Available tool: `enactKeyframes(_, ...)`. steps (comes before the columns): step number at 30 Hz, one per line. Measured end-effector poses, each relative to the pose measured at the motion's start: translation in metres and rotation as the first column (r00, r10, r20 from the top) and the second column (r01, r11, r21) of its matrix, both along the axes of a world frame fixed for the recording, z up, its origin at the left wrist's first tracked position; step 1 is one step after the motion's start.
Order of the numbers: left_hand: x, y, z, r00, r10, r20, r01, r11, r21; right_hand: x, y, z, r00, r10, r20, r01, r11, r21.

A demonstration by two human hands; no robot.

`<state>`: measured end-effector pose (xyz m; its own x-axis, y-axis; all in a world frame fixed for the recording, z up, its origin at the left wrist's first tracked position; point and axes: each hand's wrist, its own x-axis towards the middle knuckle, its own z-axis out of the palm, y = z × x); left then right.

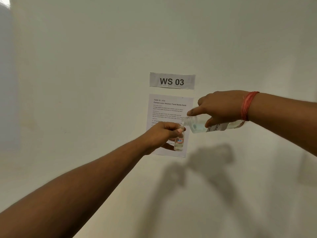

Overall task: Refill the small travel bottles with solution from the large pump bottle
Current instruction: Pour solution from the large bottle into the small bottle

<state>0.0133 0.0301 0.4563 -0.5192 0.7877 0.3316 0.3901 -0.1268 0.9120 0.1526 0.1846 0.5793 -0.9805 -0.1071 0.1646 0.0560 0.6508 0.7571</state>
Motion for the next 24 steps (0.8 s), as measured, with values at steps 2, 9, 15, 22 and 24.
enactKeyframes(2, 0.0004, 0.0002, -0.0003, 1.000, -0.002, 0.000, 0.002, 1.000, -0.002, 0.0006, 0.0000, -0.0003, 1.000, 0.000, 0.002, 0.000, 1.000, 0.003)
enactKeyframes(9, 0.0006, -0.0007, -0.0007, 1.000, -0.002, 0.007, 0.002, 1.000, -0.005, 0.0027, -0.0020, -0.0010, 1.000, 0.005, -0.003, -0.005, 1.000, 0.000)
enactKeyframes(15, 0.0002, -0.0004, -0.0013, 1.000, 0.004, 0.001, -0.004, 1.000, -0.005, 0.0035, -0.0037, -0.0009, 1.000, 0.003, 0.002, -0.003, 1.000, -0.003)
enactKeyframes(22, -0.0006, -0.0001, -0.0028, 1.000, 0.004, -0.003, -0.004, 1.000, -0.009, 0.0039, -0.0026, -0.0024, 1.000, -0.008, 0.006, 0.008, 1.000, -0.002)
enactKeyframes(24, -0.0003, -0.0003, -0.0030, 1.000, 0.007, -0.008, -0.007, 1.000, -0.011, 0.0034, -0.0023, -0.0030, 1.000, -0.008, 0.007, 0.008, 1.000, -0.009)
